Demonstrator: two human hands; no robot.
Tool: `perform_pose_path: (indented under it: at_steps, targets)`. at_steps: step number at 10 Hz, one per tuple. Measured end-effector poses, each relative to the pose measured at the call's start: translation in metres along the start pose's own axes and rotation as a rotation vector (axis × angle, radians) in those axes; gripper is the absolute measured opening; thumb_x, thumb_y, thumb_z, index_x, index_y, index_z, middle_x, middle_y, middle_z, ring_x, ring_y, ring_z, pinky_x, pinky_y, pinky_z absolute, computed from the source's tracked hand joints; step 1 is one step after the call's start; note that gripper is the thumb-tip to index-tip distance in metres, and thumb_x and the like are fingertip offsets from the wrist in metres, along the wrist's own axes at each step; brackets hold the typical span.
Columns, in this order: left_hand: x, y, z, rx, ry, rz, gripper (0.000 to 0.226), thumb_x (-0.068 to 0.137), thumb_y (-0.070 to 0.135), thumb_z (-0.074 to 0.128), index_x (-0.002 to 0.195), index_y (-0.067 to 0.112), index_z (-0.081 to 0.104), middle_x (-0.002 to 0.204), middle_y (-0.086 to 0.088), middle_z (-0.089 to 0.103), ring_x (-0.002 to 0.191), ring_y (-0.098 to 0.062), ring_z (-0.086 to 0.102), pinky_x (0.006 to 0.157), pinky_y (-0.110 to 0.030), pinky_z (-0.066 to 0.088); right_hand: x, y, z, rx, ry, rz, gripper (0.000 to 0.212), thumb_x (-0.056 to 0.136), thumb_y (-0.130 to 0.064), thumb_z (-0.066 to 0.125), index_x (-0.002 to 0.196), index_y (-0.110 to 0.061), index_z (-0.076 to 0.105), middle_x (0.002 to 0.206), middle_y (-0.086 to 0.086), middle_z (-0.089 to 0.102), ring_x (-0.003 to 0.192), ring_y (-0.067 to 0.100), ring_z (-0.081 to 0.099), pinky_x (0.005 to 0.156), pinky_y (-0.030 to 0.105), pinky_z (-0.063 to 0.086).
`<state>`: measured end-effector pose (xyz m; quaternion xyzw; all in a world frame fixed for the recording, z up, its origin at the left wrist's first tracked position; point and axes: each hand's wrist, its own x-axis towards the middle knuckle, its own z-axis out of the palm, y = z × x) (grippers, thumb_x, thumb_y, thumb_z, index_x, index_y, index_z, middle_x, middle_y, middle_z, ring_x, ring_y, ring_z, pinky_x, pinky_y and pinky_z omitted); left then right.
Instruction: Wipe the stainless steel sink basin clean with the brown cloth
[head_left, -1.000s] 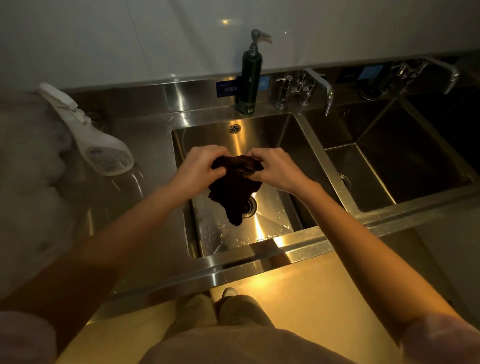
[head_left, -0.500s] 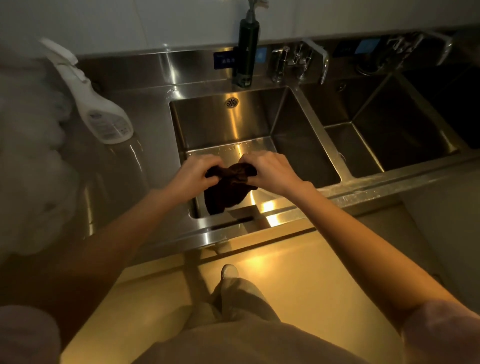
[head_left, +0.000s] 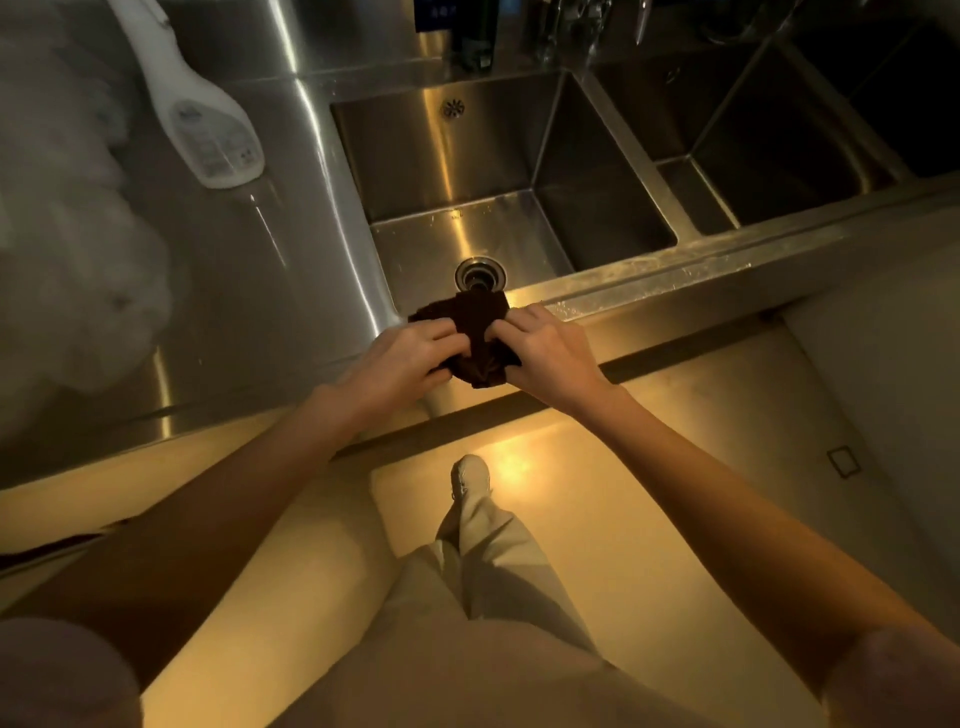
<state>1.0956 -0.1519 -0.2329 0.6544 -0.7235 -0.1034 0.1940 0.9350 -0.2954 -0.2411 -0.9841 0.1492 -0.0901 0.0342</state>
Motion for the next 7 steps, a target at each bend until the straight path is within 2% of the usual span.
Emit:
perform_pose_path:
  at_steps: [1,2,3,4,5,6,7]
  targets:
    - [-0.012,0.006,0.015,0.076,-0.032,0.001,0.027,0.086,0.008,0.065,0.113,0.007,0.063,0.109,-0.013,0.062,0.096,-0.028,0.061,0.077,-0.042,0.053,-0.014,-0.011,0.011,-0.017,-0.029,0.0,0.038,0.066,-0.016,0.082,0.1,-0.016,0.065,0.093,0.003,0.066,0.081,0.022,0.062,0.053,0.02,0.031]
    - [-0.017,0.006,0.032,0.152,-0.044,0.038,0.023,0.085,0.008,0.067,0.108,0.007,0.065,0.099,-0.014,0.065,0.088,-0.029,0.062,0.072,-0.041,0.053,-0.023,-0.015,0.026,-0.023,-0.084,-0.024,0.042,0.067,-0.017,0.082,0.105,-0.013,0.065,0.098,0.007,0.066,0.086,0.025,0.063,0.052,0.022,0.041]
    - [-0.018,0.004,0.052,0.302,-0.091,0.099,0.023,0.082,0.009,0.07,0.104,0.009,0.066,0.097,-0.012,0.068,0.09,-0.029,0.065,0.088,-0.044,0.051,-0.029,-0.013,0.042,-0.048,-0.141,-0.064,0.045,0.07,-0.016,0.082,0.111,-0.01,0.064,0.103,0.012,0.066,0.092,0.028,0.063,0.057,0.029,0.053]
    - [-0.019,-0.004,0.067,0.418,-0.12,0.106,0.023,0.078,0.01,0.073,0.099,0.013,0.066,0.094,-0.008,0.068,0.091,-0.029,0.065,0.099,-0.047,0.045,-0.03,-0.01,0.055,-0.083,-0.201,-0.074,0.046,0.074,-0.017,0.079,0.115,-0.009,0.062,0.108,0.013,0.065,0.097,0.028,0.062,0.063,0.032,0.056]
    - [-0.017,-0.01,0.075,0.477,-0.177,0.093,0.025,0.077,0.012,0.073,0.101,0.014,0.067,0.098,-0.008,0.067,0.096,-0.029,0.063,0.103,-0.049,0.04,-0.028,-0.009,0.067,-0.088,-0.244,-0.048,0.046,0.077,-0.019,0.077,0.119,-0.009,0.06,0.111,0.013,0.063,0.101,0.028,0.061,0.067,0.033,0.057]
    - [-0.018,-0.025,0.084,0.497,-0.225,0.133,0.029,0.084,0.021,0.067,0.113,0.017,0.065,0.112,-0.007,0.065,0.109,-0.027,0.057,0.109,-0.049,0.034,-0.03,-0.003,0.077,-0.095,-0.301,-0.039,0.05,0.084,-0.023,0.071,0.13,-0.014,0.053,0.124,0.012,0.057,0.114,0.028,0.055,0.076,0.033,0.055]
    - [-0.022,-0.033,0.082,0.533,-0.282,0.149,0.04,0.088,0.028,0.061,0.127,0.019,0.058,0.127,-0.006,0.06,0.121,-0.026,0.051,0.113,-0.047,0.026,-0.038,0.007,0.08,-0.114,-0.441,-0.014,0.068,0.088,-0.032,0.067,0.146,-0.022,0.032,0.144,0.008,0.045,0.131,0.027,0.043,0.089,0.033,0.052]
